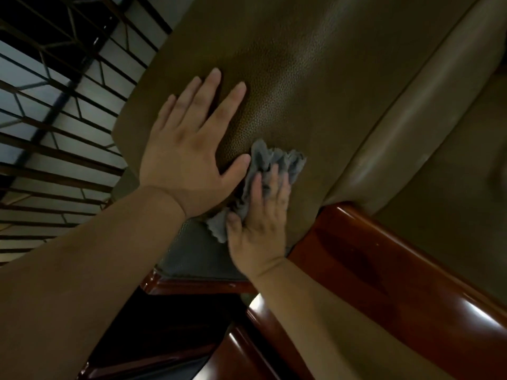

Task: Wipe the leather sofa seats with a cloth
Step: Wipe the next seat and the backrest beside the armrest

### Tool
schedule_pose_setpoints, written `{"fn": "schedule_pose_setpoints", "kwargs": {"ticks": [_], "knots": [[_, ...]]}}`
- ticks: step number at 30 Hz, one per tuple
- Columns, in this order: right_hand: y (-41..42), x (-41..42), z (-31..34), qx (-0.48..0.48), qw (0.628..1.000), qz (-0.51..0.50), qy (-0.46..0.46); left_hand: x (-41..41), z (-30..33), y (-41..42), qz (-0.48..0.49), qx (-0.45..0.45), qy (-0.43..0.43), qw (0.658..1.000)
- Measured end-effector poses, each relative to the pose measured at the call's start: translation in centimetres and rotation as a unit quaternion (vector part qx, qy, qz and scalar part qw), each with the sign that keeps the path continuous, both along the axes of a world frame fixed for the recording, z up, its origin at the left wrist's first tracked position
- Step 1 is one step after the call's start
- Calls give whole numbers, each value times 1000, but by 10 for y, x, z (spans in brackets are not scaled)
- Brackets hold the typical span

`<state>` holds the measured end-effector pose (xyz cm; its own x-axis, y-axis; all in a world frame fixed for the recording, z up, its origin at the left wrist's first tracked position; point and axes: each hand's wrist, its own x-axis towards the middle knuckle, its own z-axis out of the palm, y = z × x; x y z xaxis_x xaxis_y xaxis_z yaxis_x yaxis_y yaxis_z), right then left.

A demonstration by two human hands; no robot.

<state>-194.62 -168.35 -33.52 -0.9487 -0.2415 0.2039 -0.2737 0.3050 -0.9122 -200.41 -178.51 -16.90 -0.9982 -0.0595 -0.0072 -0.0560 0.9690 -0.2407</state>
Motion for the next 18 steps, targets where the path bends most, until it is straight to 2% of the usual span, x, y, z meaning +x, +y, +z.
{"fn": "schedule_pose_setpoints", "kwargs": {"ticks": [1,2,4,5,7,9,12,15,18], "knots": [[12,-2,-31,25,999,-7,-36,-1,-1,1,0,1,1,1000],[26,-6,-56,49,993,-17,-108,0,-1,1,3,0,1,1000],[47,-12,-86,113,952,-46,-282,1,-1,2,8,2,1,1000],[47,-15,-88,118,931,-69,-338,1,-1,2,8,4,3,1000],[30,-22,-55,24,904,-87,-419,-1,-1,2,4,3,10,1000],[9,-15,-10,-59,912,-80,-397,0,-1,1,3,2,13,1000],[8,10,25,-63,960,9,-274,0,-1,3,6,1,9,1000],[28,0,-14,31,964,65,-257,-1,0,5,16,5,3,1000],[58,-37,-64,114,956,-3,-270,-3,1,7,20,8,-2,1000]]}}
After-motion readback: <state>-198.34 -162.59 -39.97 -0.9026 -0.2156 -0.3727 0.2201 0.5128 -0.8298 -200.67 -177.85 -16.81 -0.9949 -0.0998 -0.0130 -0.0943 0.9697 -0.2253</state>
